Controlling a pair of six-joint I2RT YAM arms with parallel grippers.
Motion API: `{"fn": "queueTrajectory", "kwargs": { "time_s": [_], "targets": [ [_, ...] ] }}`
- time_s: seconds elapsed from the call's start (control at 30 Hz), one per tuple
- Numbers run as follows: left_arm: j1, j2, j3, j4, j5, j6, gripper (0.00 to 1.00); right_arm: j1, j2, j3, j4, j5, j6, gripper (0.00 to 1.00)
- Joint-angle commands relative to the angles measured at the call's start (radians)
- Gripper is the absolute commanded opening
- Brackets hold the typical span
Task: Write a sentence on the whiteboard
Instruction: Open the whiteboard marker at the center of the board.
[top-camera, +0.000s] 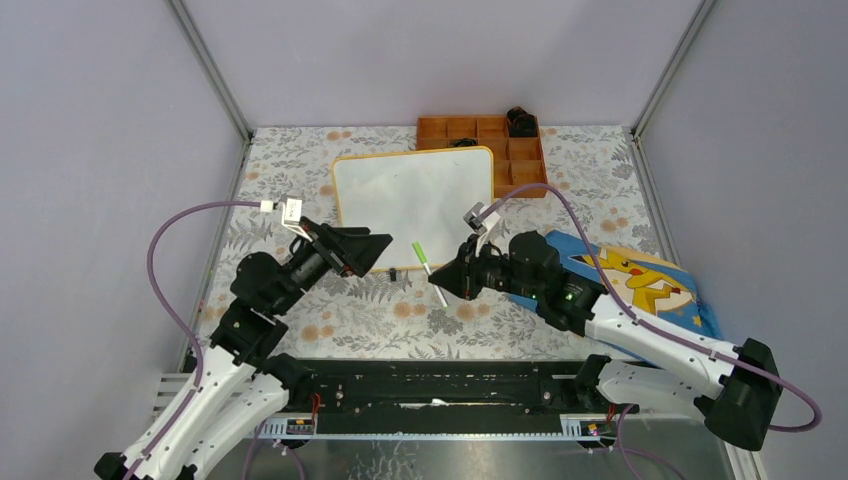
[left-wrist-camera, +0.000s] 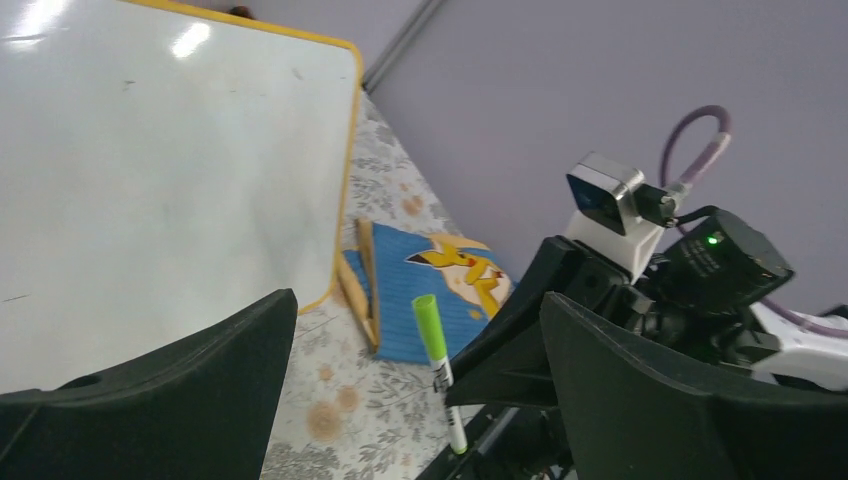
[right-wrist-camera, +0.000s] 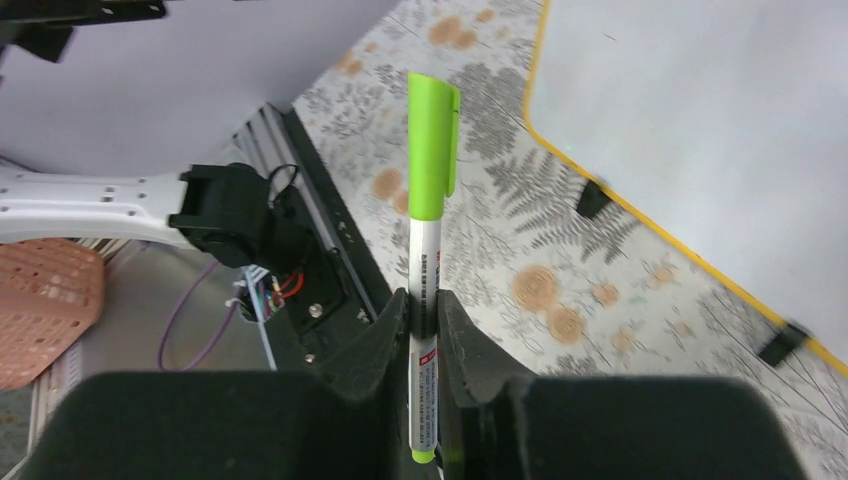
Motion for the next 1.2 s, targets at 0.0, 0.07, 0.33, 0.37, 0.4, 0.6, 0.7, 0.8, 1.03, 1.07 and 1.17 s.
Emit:
{"fn": "queueTrajectory", "kwargs": {
  "time_s": [0.0, 0.07, 0.33, 0.37, 0.4, 0.6, 0.7, 0.8, 1.03, 1.07, 1.17],
  "targets": [
    [-0.006, 0.0, -0.005, 0.133, 0.111, -0.057, 0.99, 0.053, 0.016, 0.055, 0.172, 0.005, 0.012, 0.0],
    [-0.006, 0.012, 0.016, 0.105, 0.126, -0.043, 0.99, 0.059, 0.021, 0.055, 0.193, 0.011, 0.022, 0.0],
    [-0.006, 0.01, 0.004, 0.143, 0.226, -0.034, 0.99, 0.074, 0.02, 0.052, 0.216, 0.012, 0.046, 0.0],
    [-0.006, 0.011, -0.001, 0.155, 0.238, -0.035, 0.99, 0.074, 0.015, 0.051, 0.216, 0.007, 0.046, 0.0],
    [-0.006, 0.014, -0.004, 0.164, 0.251, -0.037, 0.99, 0.074, 0.011, 0.051, 0.216, 0.004, 0.047, 0.0],
    [-0.006, 0.05, -0.007, 0.23, 0.322, -0.057, 0.99, 0.075, -0.011, 0.044, 0.236, -0.019, 0.058, 0.0],
    [-0.006, 0.064, -0.013, 0.265, 0.335, -0.073, 0.98, 0.074, -0.015, 0.04, 0.243, -0.03, 0.066, 0.0],
    [-0.006, 0.086, -0.01, 0.284, 0.356, -0.081, 0.96, 0.074, -0.016, 0.037, 0.251, -0.039, 0.072, 0.0],
    [-0.005, 0.138, -0.009, 0.305, 0.416, -0.105, 0.85, 0.075, -0.012, 0.042, 0.277, -0.038, 0.09, 0.0],
    [-0.006, 0.14, -0.01, 0.307, 0.421, -0.109, 0.83, 0.074, -0.011, 0.043, 0.28, -0.039, 0.092, 0.0],
    [-0.006, 0.14, -0.011, 0.312, 0.424, -0.111, 0.76, 0.076, -0.005, 0.047, 0.288, -0.044, 0.1, 0.0]
  ]
}}
